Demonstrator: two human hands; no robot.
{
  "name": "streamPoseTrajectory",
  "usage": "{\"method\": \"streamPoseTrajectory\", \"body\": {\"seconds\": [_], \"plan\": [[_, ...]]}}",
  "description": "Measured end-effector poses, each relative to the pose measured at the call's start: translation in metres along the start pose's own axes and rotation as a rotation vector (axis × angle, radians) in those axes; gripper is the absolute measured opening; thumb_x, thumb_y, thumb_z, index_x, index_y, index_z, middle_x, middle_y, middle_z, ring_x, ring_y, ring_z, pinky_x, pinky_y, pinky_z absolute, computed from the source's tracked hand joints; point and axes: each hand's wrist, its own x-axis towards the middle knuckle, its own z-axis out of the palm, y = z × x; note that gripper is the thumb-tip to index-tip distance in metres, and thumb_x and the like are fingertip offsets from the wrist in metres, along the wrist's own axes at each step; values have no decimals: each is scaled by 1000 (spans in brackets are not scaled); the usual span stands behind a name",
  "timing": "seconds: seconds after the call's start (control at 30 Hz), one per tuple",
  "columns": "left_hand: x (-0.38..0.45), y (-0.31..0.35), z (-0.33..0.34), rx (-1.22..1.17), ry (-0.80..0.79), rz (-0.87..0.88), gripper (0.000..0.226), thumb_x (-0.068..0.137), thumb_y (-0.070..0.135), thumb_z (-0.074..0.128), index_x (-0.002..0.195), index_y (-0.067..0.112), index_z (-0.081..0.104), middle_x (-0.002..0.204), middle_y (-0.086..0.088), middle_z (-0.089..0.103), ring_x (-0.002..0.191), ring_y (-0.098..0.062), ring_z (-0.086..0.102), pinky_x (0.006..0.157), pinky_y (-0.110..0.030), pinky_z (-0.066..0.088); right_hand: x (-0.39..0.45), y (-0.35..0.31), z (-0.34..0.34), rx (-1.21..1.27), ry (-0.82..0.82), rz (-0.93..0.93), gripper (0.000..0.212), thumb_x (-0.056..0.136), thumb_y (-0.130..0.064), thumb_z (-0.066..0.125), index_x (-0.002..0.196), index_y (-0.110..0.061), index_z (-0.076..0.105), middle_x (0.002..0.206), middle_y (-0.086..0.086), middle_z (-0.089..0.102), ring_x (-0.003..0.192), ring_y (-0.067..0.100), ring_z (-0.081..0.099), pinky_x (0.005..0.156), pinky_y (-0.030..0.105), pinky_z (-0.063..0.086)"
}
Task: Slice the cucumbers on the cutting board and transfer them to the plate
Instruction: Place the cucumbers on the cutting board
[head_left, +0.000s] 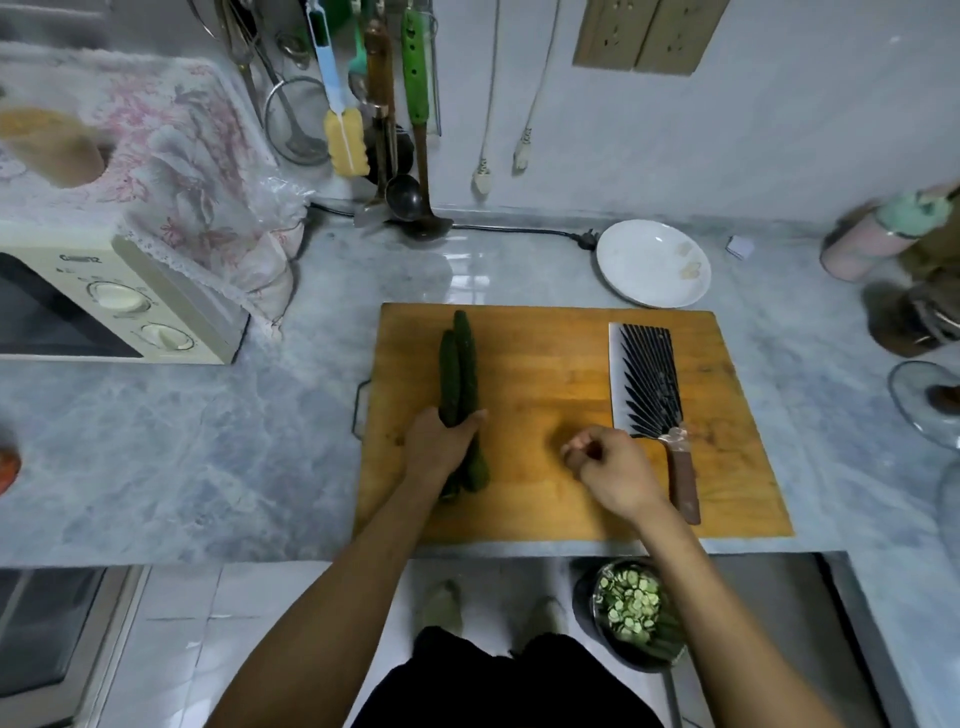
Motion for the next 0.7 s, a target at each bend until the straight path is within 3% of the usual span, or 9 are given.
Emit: {"method": "streamPoseTrajectory", "body": {"seconds": [0.07,0.2,0.27,0.37,0.47,0.6,0.7], "plan": [[2,4,12,57,39,-12,52,85,57,62,107,10,58,99,-3,63,88,-20,60,72,-33,51,0,8,-6,-1,-5,10,10,92,-16,66,90,-7,68,87,4,71,80,16,61,62,22,39],[-11,10,21,-21,166,8,27,97,39,53,82,17,56,78,1,57,69,-13,52,55,-25,37,1,15,-12,-11,-55,-8,13,95,-22,63,86,-13,67,77,-1,66,69,12,56,55,21,37],[-16,4,13,41,251,41,26,96,32,55,73,20,52,69,1,55,67,-18,54,52,-26,35,4,16,-14,-31,-66,-44,17,96,-23,62,79,-18,64,74,-2,63,67,11,55,55,21,36],[-16,-9,-3,248,280,107,20,90,32,63,84,14,59,72,-2,61,68,-20,58,46,-21,32,11,18,-11,-66,-84,-60,21,96,-24,61,75,-23,59,70,-7,57,67,10,54,57,24,37],[-13,-11,-12,411,209,178,23,88,33,66,95,13,58,78,1,61,68,-15,55,48,-19,30,18,18,-1,-131,-137,-41,19,94,-34,63,91,-15,62,81,-3,60,81,17,59,62,26,44],[-15,-14,-14,452,182,223,41,89,39,63,120,16,52,101,-5,61,85,-21,58,62,-26,40,19,12,23,-292,-264,-51,53,82,-54,72,114,-15,57,107,3,61,95,20,58,73,32,46],[-25,-15,-11,560,199,340,45,92,37,59,131,19,48,119,-6,51,100,-21,52,74,-29,47,17,14,41,-486,-295,-186,44,86,-43,69,119,-15,58,119,10,59,102,25,56,78,31,43]]}}
